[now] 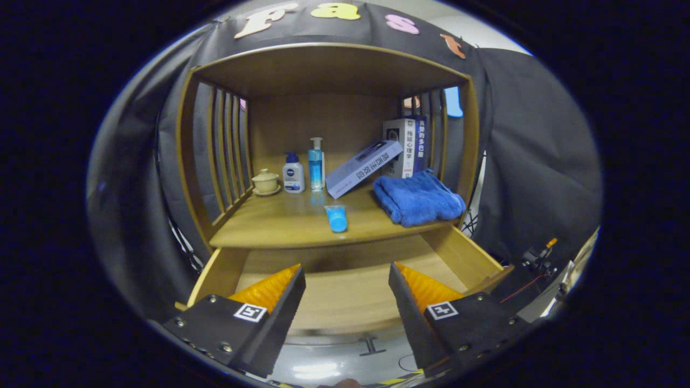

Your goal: Pull open the drawer, take out the items inside it, and place them on the countertop above the cabinet.

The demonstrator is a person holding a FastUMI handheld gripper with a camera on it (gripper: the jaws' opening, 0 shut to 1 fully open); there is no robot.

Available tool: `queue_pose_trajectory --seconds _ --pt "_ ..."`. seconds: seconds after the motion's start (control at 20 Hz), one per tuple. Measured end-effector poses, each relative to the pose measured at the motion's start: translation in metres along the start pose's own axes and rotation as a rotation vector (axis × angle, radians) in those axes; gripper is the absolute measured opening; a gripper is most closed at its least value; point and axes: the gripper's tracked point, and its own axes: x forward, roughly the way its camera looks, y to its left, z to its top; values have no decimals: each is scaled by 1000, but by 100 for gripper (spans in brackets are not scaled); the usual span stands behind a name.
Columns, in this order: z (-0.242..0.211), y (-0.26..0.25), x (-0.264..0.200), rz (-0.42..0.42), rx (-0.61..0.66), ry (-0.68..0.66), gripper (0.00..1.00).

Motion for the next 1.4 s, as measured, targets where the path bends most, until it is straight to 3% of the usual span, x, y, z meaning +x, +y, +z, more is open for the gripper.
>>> queue_pose_trajectory --seconds 0.6,1.2,1.4 --pt "-72 -26 -39 3 61 -24 92" --pt "-133 -22 -25 13 29 55 93" --pt "-134 -15 -17 27 12 57 93"
